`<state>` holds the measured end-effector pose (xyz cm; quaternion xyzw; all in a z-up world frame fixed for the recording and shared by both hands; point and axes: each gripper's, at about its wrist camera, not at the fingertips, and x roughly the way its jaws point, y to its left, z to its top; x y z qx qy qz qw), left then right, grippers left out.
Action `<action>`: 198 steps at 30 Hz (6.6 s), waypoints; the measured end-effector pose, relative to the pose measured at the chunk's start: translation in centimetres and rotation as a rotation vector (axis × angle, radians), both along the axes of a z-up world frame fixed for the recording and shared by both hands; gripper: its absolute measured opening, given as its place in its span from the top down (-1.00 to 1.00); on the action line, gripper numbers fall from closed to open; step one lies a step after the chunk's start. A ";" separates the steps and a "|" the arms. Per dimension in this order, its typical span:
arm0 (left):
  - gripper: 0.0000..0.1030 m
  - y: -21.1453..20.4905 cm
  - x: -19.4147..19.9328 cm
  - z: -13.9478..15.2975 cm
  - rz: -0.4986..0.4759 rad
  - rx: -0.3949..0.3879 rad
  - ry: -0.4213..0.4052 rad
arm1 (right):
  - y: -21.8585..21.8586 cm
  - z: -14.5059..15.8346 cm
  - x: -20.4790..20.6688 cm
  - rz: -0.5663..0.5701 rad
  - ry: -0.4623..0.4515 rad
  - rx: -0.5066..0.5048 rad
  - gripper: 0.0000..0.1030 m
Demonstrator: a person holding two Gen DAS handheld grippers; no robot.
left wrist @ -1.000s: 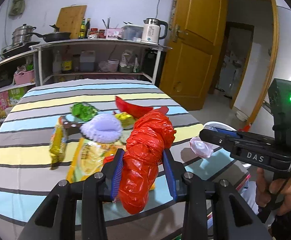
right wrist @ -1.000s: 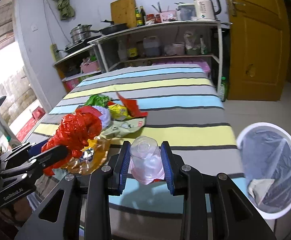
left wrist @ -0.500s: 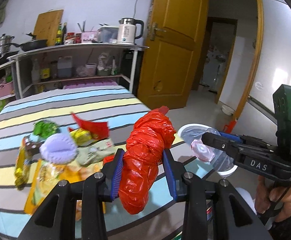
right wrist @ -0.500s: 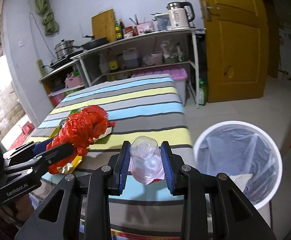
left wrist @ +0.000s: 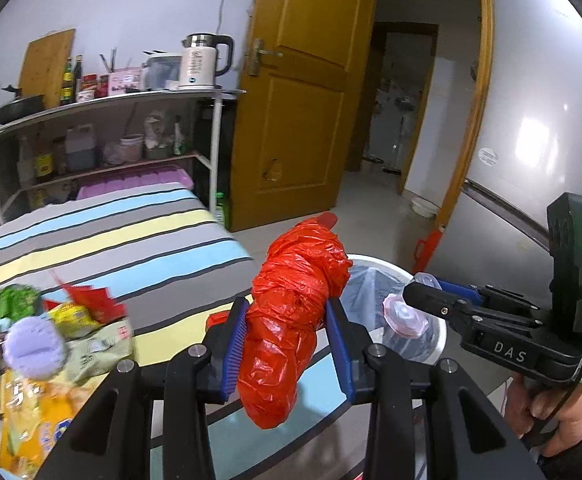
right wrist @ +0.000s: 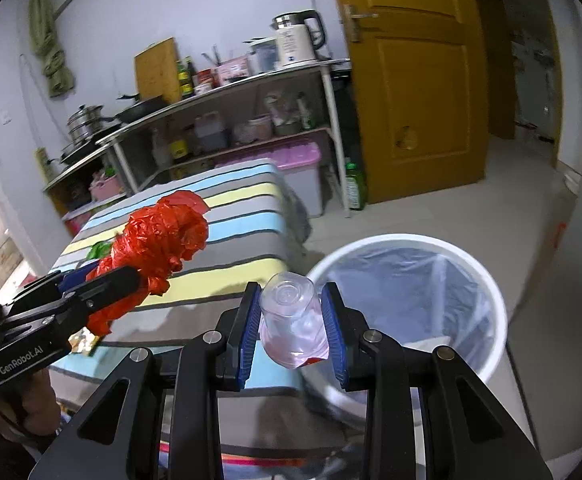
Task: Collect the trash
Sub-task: 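Carry the red bag and clear cup over the bin and release both, then move both open tools back over the remaining wrappers on the table, then grasp the yellow snack wrapper with the left tool while the right tool grasps the red chip bag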
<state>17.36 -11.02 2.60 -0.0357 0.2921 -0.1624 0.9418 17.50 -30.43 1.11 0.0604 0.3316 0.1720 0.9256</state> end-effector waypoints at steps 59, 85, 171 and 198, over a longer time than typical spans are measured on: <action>0.08 -2.2 2.5 -0.8 -0.068 -0.045 0.014 | -4.5 -1.1 0.5 -0.104 0.025 -0.039 0.16; 0.08 9.2 -6.6 0.5 0.185 -0.013 -0.040 | 7.2 0.6 -4.1 0.182 -0.014 -0.006 0.16; 0.97 23.0 -8.1 -5.5 0.427 -0.113 0.116 | 23.5 -2.4 7.5 0.373 0.045 -0.138 0.97; 0.98 20.3 -9.3 0.4 0.411 -0.069 0.008 | 17.8 -0.5 3.4 0.377 0.038 -0.042 0.51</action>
